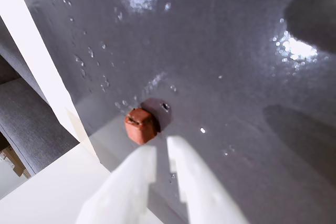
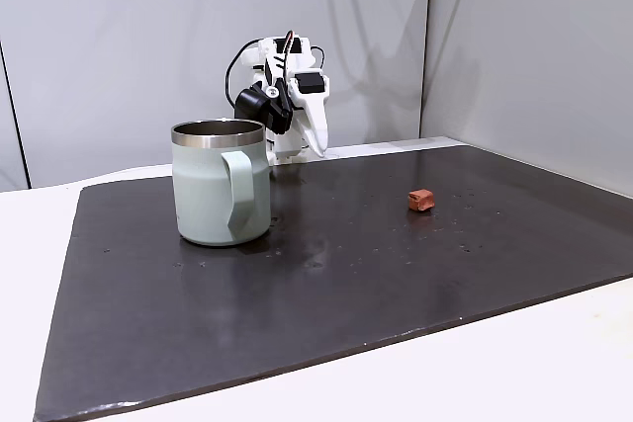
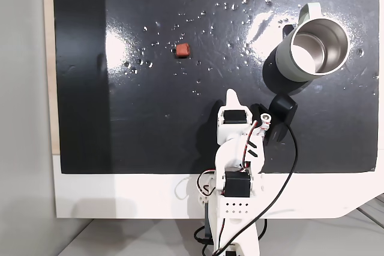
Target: Grasp a cube and put it in the cup.
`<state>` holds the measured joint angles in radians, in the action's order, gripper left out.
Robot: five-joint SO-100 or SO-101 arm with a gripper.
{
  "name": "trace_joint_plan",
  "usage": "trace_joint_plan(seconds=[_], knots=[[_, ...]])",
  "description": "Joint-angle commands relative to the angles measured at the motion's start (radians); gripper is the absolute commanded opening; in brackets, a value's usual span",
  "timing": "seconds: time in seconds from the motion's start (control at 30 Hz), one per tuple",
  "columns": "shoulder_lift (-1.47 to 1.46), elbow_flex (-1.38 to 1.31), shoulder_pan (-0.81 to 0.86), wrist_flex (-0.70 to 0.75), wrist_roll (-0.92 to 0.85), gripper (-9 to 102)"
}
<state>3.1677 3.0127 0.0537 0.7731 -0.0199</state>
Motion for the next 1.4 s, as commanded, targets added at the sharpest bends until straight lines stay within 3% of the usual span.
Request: trace_joint_plan(seconds=[0.0, 0.53, 0.8, 1.37], knots=[[0.011, -0.008, -0.031, -0.029, 0.002, 0], [0.011, -0.011, -0.021, -0.026, 0.005, 0], [-0.02, -0.215, -0.035, 0.095, -0.014, 0], [-0.879, -0.951, -0.074, 0.106, 0.023, 0]])
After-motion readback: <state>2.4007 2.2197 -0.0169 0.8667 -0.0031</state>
